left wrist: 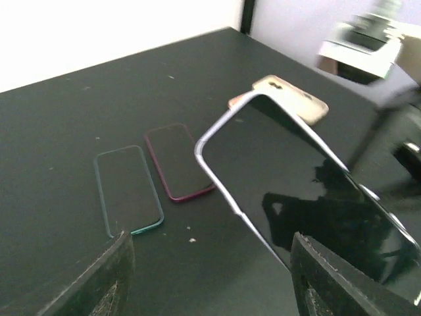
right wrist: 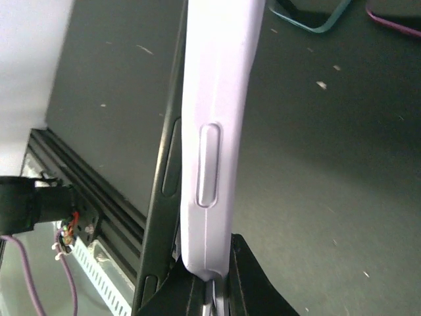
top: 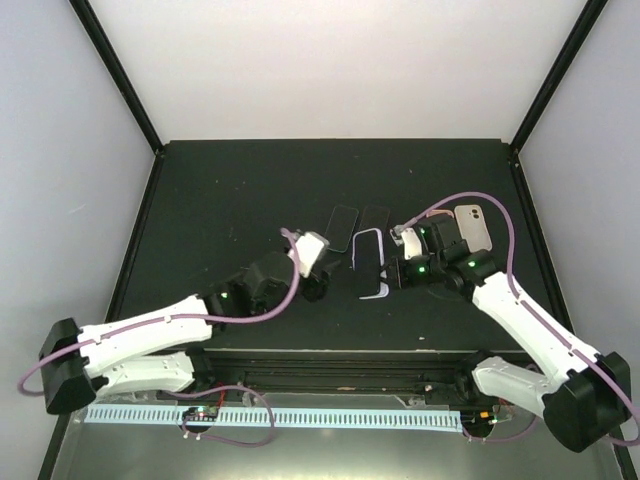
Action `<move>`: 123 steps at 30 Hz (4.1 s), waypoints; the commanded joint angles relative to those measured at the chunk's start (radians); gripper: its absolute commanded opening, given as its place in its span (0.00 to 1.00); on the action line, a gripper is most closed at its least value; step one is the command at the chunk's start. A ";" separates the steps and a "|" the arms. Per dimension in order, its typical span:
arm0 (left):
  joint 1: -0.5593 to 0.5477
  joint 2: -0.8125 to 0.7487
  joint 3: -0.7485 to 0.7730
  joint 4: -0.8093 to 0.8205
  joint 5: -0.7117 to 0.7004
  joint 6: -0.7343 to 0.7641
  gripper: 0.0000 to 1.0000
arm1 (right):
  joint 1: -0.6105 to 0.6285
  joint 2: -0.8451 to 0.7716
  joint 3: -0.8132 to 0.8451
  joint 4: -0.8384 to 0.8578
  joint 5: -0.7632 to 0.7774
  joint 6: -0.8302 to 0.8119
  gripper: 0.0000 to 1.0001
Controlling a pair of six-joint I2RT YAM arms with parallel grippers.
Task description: Take the phone out of the phone case
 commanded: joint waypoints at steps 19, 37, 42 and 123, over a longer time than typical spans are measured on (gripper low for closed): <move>-0.255 0.662 0.164 0.526 -0.165 0.322 0.69 | -0.218 0.205 -0.054 0.023 0.190 0.012 0.01; -0.223 0.923 0.285 0.585 -0.194 0.440 0.59 | -0.245 0.372 0.014 0.010 0.169 0.007 0.01; -0.224 0.943 0.305 0.557 -0.224 0.435 0.55 | -0.245 0.362 0.015 0.002 0.172 -0.001 0.01; -0.215 0.469 0.210 0.136 -0.625 0.516 0.02 | -0.436 -0.219 -0.031 0.121 0.136 -0.294 0.01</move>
